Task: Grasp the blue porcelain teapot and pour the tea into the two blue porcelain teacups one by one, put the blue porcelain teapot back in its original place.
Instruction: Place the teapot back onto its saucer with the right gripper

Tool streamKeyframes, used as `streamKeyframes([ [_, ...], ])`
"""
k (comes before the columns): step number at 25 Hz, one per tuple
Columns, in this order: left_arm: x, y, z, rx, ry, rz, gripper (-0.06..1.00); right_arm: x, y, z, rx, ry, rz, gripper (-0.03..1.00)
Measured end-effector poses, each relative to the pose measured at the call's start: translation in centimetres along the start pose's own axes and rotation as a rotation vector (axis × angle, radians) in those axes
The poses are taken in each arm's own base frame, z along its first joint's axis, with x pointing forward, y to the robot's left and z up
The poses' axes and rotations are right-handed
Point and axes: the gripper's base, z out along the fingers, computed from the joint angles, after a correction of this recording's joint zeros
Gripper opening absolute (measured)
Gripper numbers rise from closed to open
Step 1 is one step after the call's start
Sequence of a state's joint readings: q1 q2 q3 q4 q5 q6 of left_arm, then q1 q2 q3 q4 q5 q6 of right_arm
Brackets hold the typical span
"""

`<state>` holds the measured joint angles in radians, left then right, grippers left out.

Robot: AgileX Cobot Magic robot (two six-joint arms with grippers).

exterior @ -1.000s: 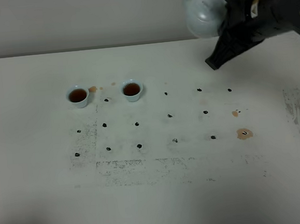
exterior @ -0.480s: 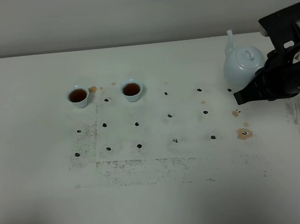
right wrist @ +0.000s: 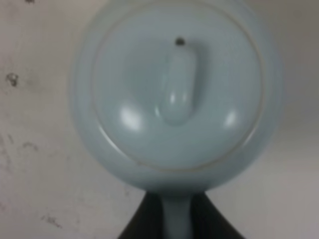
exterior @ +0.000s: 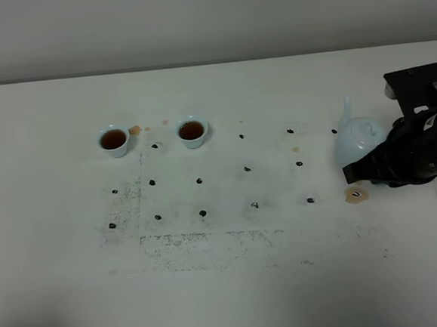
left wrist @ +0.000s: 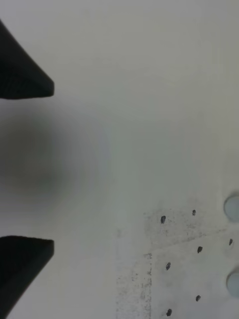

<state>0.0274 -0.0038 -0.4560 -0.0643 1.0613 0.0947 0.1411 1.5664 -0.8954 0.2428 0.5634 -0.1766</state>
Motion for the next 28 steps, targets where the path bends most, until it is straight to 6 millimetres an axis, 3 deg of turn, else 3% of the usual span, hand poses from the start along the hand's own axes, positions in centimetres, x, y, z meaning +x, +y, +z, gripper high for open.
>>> streamKeyframes([
  [19, 0.0, 0.0, 0.0, 0.0, 0.0, 0.0, 0.6, 3.2, -0.5, 3.1, 0.001, 0.058, 0.08, 0.08],
  [28, 0.0, 0.0, 0.0, 0.0, 0.0, 0.0, 0.6, 3.2, -0.8, 4.4, 0.018, 0.049, 0.085, 0.08],
])
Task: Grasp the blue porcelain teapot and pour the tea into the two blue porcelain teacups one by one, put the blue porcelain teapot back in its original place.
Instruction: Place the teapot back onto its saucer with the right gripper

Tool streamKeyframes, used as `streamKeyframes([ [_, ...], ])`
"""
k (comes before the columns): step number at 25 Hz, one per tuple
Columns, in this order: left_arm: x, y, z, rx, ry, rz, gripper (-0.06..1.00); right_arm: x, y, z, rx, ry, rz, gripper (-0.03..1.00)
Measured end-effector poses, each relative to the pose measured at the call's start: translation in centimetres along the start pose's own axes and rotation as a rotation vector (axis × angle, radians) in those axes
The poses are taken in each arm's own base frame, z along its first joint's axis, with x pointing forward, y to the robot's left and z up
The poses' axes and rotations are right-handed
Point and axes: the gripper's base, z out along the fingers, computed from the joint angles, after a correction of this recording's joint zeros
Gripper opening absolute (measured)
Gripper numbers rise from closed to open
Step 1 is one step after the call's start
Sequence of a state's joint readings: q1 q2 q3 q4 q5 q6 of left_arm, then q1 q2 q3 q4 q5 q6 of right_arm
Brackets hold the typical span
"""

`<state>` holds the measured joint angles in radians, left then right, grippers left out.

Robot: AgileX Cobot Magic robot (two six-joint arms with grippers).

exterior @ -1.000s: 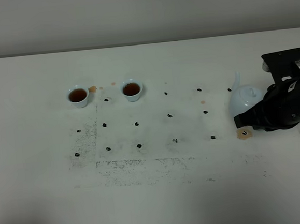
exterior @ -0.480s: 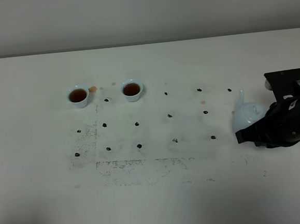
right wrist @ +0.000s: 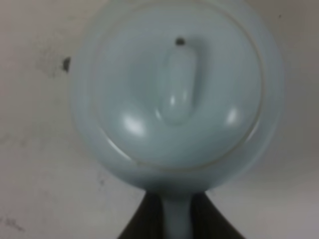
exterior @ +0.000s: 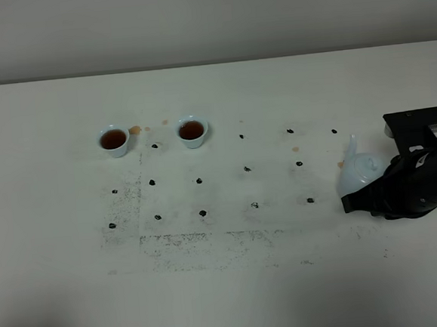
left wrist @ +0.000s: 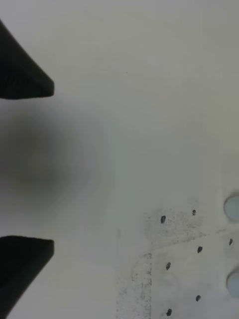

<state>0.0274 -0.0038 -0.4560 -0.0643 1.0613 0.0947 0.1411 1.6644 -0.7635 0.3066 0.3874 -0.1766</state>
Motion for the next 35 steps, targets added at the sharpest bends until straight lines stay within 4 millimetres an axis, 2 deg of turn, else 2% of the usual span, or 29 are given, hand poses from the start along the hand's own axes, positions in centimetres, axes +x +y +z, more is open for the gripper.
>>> streamKeyframes([
  [7, 0.0, 0.0, 0.0, 0.0, 0.0, -0.002, 0.6, 0.1, -0.3, 1.2, 0.012, 0.01, 0.001, 0.08],
  [22, 0.0, 0.0, 0.0, 0.0, 0.0, -0.001, 0.6, 0.1, -0.3, 1.3, 0.013, 0.012, 0.001, 0.1],
  [35, 0.0, 0.0, 0.0, 0.0, 0.0, -0.001, 0.6, 0.3, -0.2, 1.4, 0.01, 0.031, 0.005, 0.31],
])
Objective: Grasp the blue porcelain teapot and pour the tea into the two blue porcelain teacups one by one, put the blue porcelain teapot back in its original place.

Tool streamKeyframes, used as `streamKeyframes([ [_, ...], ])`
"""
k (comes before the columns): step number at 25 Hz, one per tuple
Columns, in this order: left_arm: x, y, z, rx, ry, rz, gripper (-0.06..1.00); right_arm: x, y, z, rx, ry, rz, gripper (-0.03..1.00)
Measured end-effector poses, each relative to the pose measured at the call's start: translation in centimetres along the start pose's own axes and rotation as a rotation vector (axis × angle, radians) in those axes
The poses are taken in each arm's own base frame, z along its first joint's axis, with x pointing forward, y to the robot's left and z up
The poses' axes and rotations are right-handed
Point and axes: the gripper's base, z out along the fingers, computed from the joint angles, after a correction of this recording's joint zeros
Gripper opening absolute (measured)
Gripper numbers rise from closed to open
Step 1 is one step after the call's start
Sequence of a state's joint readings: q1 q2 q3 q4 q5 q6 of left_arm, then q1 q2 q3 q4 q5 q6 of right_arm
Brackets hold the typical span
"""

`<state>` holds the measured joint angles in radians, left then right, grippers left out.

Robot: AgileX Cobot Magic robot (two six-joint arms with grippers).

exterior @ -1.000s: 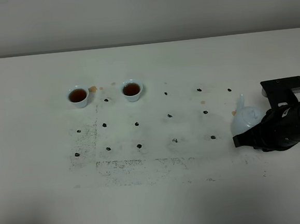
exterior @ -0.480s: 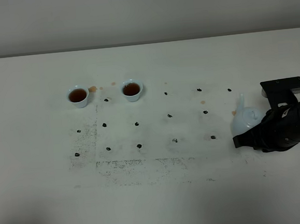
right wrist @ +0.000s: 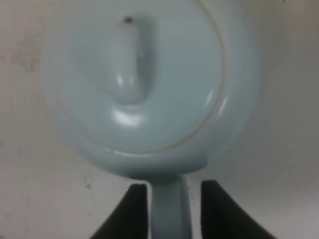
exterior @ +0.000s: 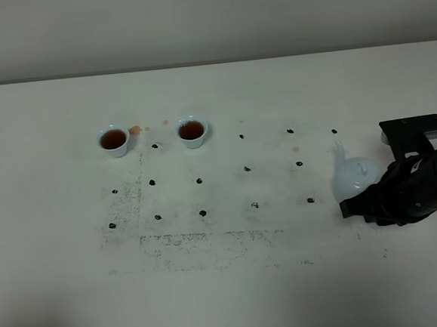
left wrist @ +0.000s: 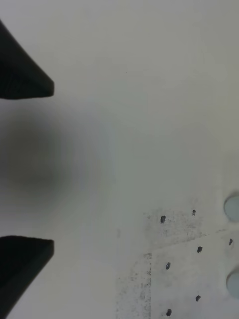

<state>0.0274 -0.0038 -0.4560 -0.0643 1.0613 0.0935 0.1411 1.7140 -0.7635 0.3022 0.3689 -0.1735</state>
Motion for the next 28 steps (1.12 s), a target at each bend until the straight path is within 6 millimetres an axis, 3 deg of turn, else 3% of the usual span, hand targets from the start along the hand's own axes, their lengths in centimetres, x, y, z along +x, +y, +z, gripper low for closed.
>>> streamKeyframes([
  [6, 0.0, 0.0, 0.0, 0.0, 0.0, 0.0, 0.6, 0.0, 0.1, -0.4, -0.002, -0.001, -0.007, 0.33],
  [12, 0.0, 0.0, 0.0, 0.0, 0.0, 0.001, 0.6, -0.1, 0.4, -4.1, -0.021, -0.053, -0.025, 0.33],
  [15, 0.0, 0.0, 0.0, 0.0, 0.0, 0.001, 0.6, 0.3, -0.8, -6.2, 0.007, -0.042, 0.008, 0.33],
  [18, 0.0, 0.0, 0.0, 0.0, 0.0, 0.001, 0.6, 1.0, -3.2, -9.3, 0.091, -0.067, 0.102, 0.33],
  [22, 0.0, 0.0, 0.0, 0.0, 0.0, 0.001, 0.6, 2.7, -5.5, -15.6, 0.233, -0.179, 0.216, 0.33],
  [25, 0.0, 0.0, 0.0, 0.0, 0.0, 0.001, 0.6, 5.0, -6.0, -20.6, 0.33, -0.294, 0.244, 0.33],
  [28, 0.0, 0.0, 0.0, 0.0, 0.0, 0.001, 0.6, 8.0, -4.7, -24.5, 0.342, -0.381, 0.188, 0.33],
])
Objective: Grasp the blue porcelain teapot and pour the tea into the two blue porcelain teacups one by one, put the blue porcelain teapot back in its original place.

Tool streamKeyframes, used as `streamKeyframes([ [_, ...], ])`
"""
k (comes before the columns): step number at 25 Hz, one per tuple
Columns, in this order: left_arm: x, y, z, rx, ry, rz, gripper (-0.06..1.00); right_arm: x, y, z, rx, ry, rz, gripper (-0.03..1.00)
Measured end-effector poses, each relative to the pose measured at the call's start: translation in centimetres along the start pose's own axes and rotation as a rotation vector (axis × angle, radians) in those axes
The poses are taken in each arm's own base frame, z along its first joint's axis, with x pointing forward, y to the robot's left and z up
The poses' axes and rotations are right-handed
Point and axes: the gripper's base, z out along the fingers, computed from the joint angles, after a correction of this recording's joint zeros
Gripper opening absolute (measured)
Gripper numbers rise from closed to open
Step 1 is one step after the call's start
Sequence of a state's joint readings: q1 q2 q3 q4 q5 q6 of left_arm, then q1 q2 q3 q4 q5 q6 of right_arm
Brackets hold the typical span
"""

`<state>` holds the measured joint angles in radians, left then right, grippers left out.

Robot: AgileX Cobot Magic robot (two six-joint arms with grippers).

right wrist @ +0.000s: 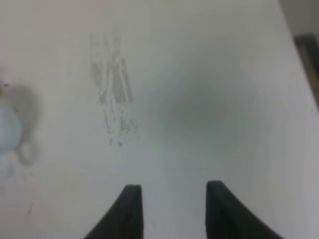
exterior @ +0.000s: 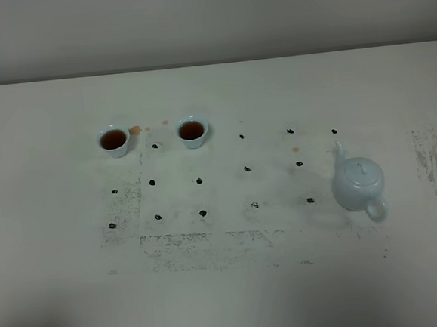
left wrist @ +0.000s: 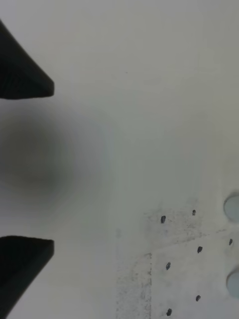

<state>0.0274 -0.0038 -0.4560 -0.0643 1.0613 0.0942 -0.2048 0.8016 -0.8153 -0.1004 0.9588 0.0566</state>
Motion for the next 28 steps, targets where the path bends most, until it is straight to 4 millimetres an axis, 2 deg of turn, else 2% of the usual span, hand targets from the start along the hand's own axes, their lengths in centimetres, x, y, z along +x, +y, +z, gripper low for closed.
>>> streamKeyframes([
  [2, 0.0, 0.0, 0.0, 0.0, 0.0, 0.0, 0.6, 1.5, 0.6, -2.8, -0.094, -0.055, -0.046, 0.33],
  [5, 0.0, 0.0, 0.0, 0.0, 0.0, 0.0, 0.6, 3.8, 1.8, -5.7, -0.243, -0.101, -0.133, 0.33],
  [8, 0.0, 0.0, 0.0, 0.0, 0.0, 0.0, 0.6, 6.1, 2.2, -7.7, -0.305, -0.142, -0.175, 0.33],
  [11, 0.0, 0.0, 0.0, 0.0, 0.0, 0.0, 0.6, 8.7, 2.2, -7.7, -0.293, -0.171, -0.193, 0.33],
  [13, 0.0, 0.0, 0.0, 0.0, 0.0, 0.0, 0.6, 10.6, 2.2, -7.0, -0.287, -0.17, -0.183, 0.33],
  [17, 0.0, 0.0, 0.0, 0.0, 0.0, 0.0, 0.6, 13.2, 2.2, -6.4, -0.282, -0.212, -0.161, 0.33],
  [21, 0.0, 0.0, 0.0, 0.0, 0.0, 0.0, 0.6, 14.5, 2.2, -6.4, -0.273, -0.262, -0.161, 0.33],
  [28, 0.0, 0.0, 0.0, 0.0, 0.0, -0.001, 0.6, 15.3, 1.9, -6.9, -0.307, -0.32, -0.204, 0.33],
])
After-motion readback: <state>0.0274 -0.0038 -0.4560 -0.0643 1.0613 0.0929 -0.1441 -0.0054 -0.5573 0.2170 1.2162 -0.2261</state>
